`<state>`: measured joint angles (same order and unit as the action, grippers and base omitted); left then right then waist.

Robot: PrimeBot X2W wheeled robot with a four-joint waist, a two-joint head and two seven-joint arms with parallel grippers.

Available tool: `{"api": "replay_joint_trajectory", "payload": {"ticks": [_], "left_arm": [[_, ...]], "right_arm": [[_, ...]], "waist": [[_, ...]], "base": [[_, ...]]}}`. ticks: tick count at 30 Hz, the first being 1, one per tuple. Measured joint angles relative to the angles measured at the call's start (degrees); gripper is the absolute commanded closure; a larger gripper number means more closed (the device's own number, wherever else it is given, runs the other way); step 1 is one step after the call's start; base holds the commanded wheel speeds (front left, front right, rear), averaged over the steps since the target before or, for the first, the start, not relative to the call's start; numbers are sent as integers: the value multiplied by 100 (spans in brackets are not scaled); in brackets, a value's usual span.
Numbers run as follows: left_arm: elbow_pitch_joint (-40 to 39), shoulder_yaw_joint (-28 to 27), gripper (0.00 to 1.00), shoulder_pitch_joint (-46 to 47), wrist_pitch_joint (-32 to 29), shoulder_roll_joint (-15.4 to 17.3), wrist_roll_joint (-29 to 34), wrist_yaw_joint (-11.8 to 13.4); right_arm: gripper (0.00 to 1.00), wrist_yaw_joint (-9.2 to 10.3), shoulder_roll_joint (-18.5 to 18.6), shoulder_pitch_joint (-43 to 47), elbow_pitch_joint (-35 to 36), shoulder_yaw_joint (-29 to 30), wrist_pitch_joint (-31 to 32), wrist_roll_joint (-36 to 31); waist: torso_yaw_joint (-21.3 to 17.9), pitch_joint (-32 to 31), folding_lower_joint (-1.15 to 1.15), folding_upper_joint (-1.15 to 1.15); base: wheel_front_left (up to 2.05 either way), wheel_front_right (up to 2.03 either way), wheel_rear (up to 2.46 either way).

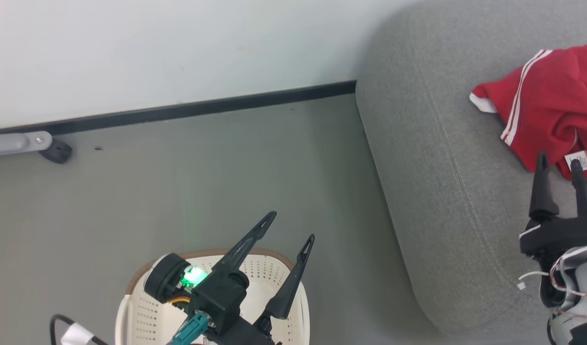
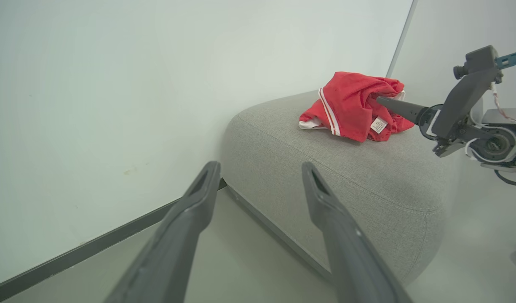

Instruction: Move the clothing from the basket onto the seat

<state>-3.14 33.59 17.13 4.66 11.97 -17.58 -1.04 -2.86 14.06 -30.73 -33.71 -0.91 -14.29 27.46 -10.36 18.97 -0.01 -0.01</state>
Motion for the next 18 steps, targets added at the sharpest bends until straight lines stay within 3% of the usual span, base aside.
{"api": "replay_joint_trajectory", "payload": {"ticks": [18], "left_arm": [[346,-543,0,-650,266,-20,-319,415]], "right_arm": [[0,8,-430,1243,1818,-468,0,-535]], "waist": [[565,-835,0,0]], "base": [[0,0,0]]}}
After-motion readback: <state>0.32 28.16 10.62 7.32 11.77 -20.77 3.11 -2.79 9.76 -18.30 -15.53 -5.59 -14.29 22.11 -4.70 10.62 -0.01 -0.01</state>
